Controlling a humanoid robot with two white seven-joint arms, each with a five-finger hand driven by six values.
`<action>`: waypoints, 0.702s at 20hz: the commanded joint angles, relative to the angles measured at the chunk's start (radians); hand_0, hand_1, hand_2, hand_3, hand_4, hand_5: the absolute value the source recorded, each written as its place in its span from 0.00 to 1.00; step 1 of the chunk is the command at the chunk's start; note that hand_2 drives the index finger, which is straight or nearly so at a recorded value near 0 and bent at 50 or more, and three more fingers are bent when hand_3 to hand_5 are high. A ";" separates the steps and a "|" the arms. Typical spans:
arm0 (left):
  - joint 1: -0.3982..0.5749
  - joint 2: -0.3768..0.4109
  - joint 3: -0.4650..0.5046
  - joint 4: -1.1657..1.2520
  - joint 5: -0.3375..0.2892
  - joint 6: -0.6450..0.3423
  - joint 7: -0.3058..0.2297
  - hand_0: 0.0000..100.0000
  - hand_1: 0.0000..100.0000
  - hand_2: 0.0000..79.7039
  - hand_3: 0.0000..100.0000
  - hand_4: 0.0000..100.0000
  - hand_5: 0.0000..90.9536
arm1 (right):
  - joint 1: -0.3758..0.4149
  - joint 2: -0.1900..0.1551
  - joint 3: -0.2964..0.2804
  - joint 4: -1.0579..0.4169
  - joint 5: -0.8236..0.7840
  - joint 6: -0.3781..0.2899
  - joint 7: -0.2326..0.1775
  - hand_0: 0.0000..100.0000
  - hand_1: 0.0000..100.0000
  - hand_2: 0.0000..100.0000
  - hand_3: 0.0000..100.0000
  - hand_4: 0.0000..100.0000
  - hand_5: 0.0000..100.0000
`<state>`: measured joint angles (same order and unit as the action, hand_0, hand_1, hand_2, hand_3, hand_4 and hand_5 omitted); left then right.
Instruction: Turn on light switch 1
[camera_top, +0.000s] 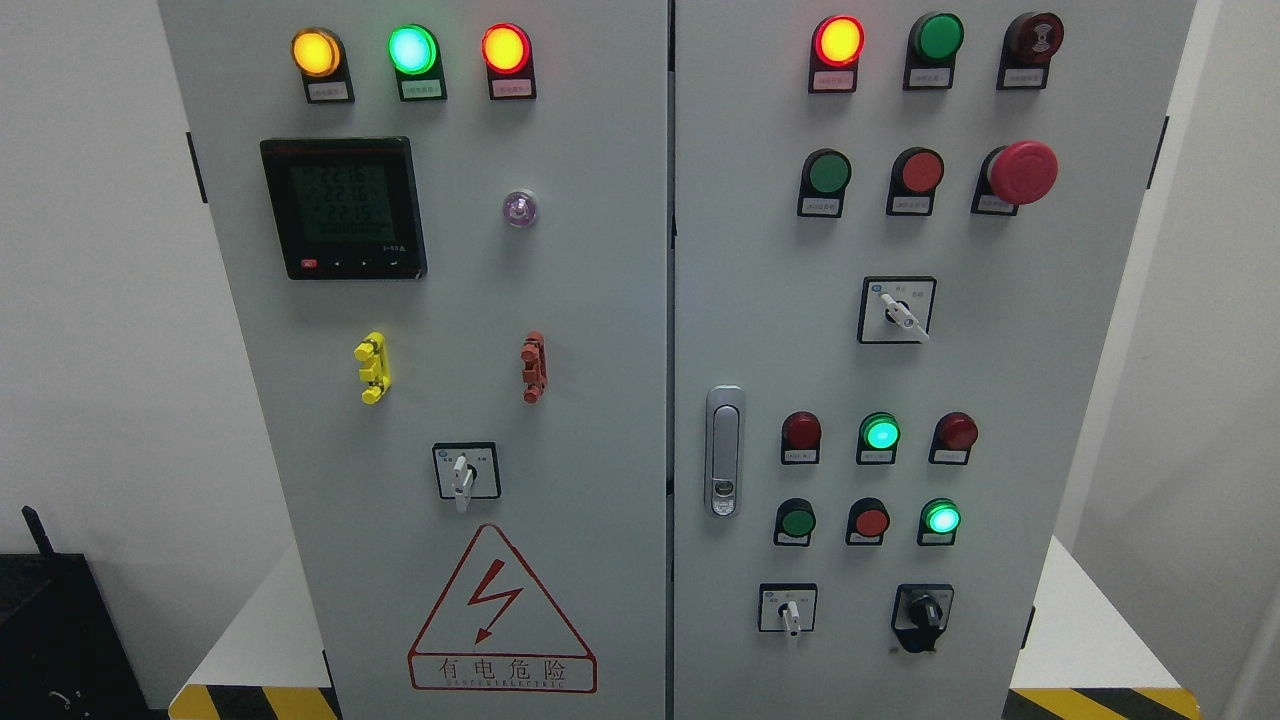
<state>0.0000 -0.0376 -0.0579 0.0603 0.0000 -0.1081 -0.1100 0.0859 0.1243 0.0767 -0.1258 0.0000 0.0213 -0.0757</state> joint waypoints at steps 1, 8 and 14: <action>-0.025 0.001 0.000 -0.011 0.017 0.001 0.000 0.26 0.00 0.00 0.00 0.00 0.00 | 0.000 0.000 0.000 0.000 -0.025 0.000 0.001 0.00 0.00 0.00 0.00 0.00 0.00; -0.023 -0.001 0.000 -0.020 0.015 0.002 0.000 0.26 0.00 0.00 0.00 0.00 0.00 | 0.000 0.000 0.000 0.000 -0.025 0.000 0.001 0.00 0.00 0.00 0.00 0.00 0.00; -0.005 0.010 0.006 -0.120 0.014 0.004 0.000 0.26 0.00 0.00 0.00 0.00 0.00 | 0.000 0.000 0.000 0.000 -0.025 0.000 0.001 0.00 0.00 0.00 0.00 0.00 0.00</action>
<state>0.0003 -0.0302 -0.0560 0.0299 0.0000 -0.1043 -0.1113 0.0859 0.1243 0.0767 -0.1258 0.0000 0.0213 -0.0757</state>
